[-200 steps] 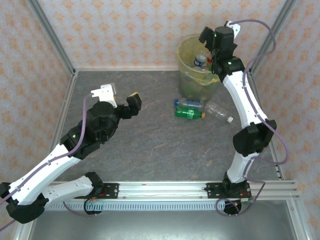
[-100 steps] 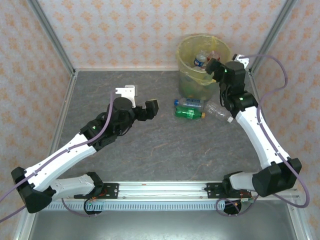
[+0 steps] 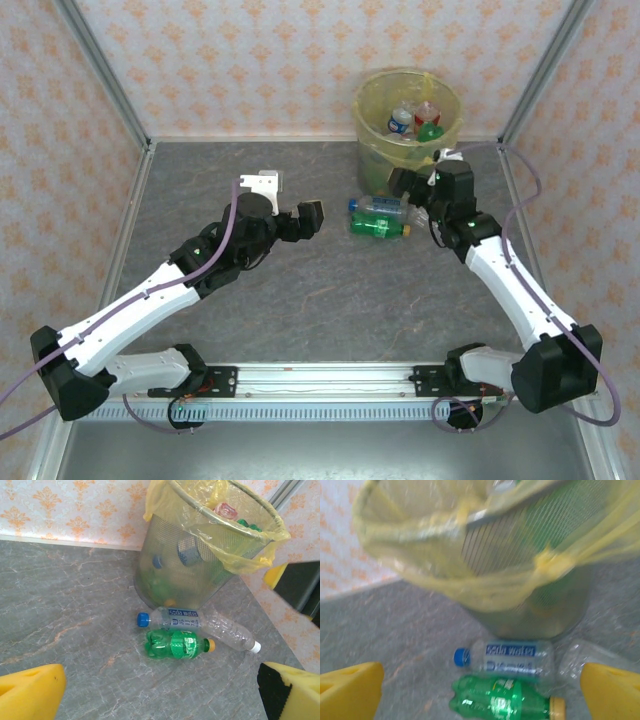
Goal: Put the plastic bottles in the bin
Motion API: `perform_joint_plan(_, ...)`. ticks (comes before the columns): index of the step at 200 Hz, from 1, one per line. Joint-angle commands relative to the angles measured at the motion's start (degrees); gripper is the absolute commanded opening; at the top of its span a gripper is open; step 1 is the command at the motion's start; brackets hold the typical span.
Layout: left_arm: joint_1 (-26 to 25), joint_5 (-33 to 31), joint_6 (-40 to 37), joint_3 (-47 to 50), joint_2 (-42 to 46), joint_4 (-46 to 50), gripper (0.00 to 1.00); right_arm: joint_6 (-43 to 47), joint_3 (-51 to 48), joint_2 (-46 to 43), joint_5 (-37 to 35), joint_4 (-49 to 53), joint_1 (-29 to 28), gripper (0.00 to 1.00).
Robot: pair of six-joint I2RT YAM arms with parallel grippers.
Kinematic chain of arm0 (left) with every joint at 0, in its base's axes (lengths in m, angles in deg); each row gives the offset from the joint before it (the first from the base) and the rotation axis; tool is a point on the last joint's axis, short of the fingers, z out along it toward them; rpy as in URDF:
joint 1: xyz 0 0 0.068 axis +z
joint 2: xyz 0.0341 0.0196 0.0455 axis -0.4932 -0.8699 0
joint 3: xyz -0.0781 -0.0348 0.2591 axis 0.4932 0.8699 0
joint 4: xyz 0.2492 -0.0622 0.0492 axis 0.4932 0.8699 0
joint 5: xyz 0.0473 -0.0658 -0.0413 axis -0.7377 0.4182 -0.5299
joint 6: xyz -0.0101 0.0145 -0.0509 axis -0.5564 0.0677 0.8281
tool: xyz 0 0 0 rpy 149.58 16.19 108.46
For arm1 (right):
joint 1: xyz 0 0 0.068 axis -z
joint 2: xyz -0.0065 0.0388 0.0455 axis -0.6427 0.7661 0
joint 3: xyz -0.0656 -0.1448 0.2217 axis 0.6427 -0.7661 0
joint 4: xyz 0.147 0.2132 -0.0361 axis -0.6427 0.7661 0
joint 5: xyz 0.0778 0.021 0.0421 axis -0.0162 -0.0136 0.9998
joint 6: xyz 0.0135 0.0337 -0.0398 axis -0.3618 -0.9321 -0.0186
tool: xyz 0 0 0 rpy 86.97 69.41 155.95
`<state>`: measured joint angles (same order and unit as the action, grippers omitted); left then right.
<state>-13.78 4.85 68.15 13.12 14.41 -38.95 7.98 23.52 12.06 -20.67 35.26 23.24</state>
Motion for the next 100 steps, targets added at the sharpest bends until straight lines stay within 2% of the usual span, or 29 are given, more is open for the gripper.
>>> perform_joint_plan(1, 0.4, -1.6, 0.7, -0.8, 2.0, -0.5, 0.99, 1.9, -2.0, 1.6, 3.7, -1.5, -1.7, 1.00)
perform_joint_plan(60, 0.5, -4.6, 2.3, -0.6, 4.7, 0.5, 0.99, 2.5, -3.2, 11.7, 0.6, -3.3, -3.5, 1.00)
perform_joint_plan(100, 0.5, -5.8, 3.4, 0.6, 7.0, 1.8, 0.99, 2.6, -0.9, 17.9, 1.5, -4.4, -3.5, 1.00)
